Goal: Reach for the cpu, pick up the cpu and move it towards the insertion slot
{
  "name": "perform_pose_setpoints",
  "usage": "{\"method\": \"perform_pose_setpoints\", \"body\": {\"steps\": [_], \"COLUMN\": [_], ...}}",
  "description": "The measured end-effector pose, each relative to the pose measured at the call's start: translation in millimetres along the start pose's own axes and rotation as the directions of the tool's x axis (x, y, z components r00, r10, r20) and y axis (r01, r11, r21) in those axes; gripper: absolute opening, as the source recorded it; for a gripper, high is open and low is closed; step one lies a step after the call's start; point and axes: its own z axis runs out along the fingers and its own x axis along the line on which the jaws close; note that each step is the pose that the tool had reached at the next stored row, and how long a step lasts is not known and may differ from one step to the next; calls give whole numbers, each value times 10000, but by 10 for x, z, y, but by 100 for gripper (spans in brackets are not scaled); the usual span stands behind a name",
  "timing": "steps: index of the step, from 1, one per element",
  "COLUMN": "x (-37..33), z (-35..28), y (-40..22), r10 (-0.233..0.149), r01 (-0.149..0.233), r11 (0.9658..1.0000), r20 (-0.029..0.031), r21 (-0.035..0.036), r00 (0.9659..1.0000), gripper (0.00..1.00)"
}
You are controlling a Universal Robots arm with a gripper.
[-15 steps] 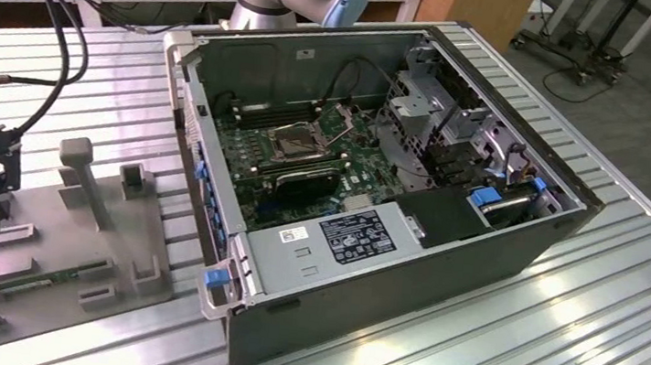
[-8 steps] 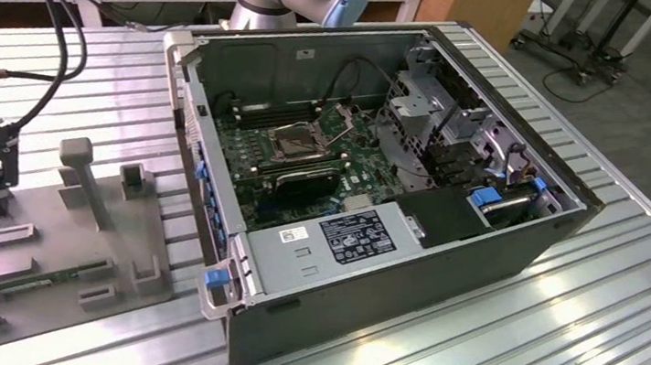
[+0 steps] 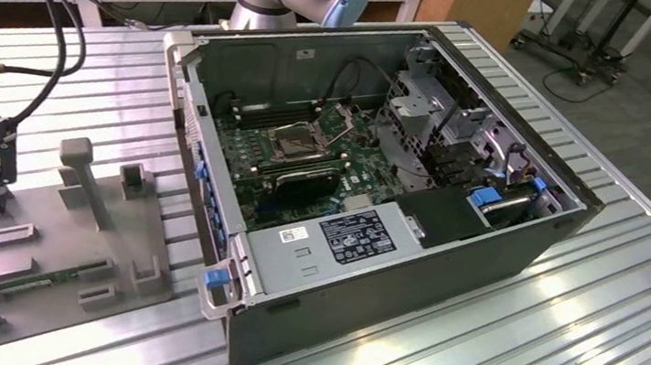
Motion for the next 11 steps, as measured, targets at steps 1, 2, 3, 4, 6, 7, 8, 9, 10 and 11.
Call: {"method": "perform_pose_setpoints", "body": {"steps": [1, 2, 3, 4, 6, 7, 8, 9, 10, 11], "x": [0, 0, 0, 0, 0, 0, 0, 0, 0, 0], "z": [-7, -7, -7, -10, -18, -22, -25, -29, -34, -36], "y": [0, 0, 0, 0, 1, 1, 1, 1, 2, 2], "r10": [0, 0, 0, 0, 0, 0, 0, 0, 0, 0], "r01": [0, 0, 0, 0, 0, 0, 0, 0, 0, 0], "r11": [10000, 10000, 10000, 10000, 10000, 10000, 10000, 10000, 10000, 10000], "r20": [0, 0, 0, -1, -3, -1, 1, 1, 0, 1], "r21": [0, 0, 0, 1, 2, 1, 0, 0, 0, -1], "r00": [10000, 10000, 10000, 10000, 10000, 10000, 10000, 10000, 10000, 10000], "gripper": [54, 54, 54, 54, 54, 54, 54, 54, 54, 54]}}
